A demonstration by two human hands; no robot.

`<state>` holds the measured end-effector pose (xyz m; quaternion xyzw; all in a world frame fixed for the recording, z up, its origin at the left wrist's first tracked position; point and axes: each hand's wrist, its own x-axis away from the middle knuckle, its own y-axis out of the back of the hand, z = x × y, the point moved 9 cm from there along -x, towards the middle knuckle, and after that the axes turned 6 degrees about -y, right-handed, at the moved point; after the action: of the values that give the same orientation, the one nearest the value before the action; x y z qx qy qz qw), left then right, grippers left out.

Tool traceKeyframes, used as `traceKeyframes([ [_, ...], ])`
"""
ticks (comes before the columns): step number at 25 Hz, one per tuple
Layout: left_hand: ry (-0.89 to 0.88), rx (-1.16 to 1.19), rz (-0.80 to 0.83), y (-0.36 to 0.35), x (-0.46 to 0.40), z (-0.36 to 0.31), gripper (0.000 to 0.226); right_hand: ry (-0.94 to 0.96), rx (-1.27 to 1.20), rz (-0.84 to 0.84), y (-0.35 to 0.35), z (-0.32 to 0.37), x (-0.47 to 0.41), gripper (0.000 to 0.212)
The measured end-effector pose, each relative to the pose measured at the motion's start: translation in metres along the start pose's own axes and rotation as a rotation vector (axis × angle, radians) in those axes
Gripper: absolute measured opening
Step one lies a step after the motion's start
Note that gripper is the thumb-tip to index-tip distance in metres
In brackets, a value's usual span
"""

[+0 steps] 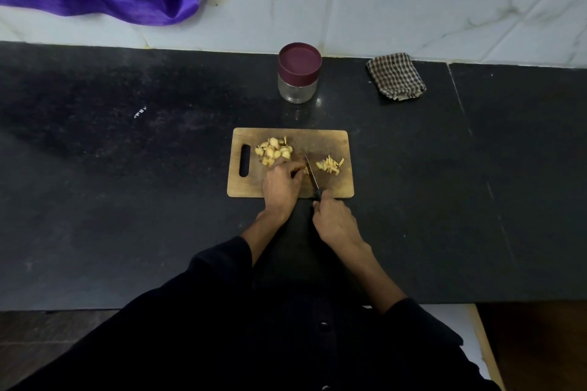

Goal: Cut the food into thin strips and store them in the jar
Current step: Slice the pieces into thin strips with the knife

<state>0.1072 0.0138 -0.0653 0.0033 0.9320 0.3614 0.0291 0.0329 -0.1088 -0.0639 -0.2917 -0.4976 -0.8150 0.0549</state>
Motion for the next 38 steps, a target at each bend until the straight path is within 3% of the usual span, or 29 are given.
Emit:
traceKeyframes([
  [16,-0.01,0.062,-0.007,0.0,-0.002,0.001,0.014,-0.03,0.012,0.073,-0.002,-0.001,-0.003,0.023],
  [27,-0.002,0.025,-0.004,0.001,0.001,-0.002,0.019,-0.106,-0.157,-0.044,0.015,-0.016,-0.006,0.028],
  [33,-0.019,0.076,0.005,0.002,0.0,0.005,0.026,-0.058,-0.154,0.05,-0.003,-0.005,0.004,0.03],
  [38,-0.031,0.08,-0.036,0.009,0.002,0.004,0.012,-0.04,-0.132,0.078,-0.01,0.001,0.004,0.032],
])
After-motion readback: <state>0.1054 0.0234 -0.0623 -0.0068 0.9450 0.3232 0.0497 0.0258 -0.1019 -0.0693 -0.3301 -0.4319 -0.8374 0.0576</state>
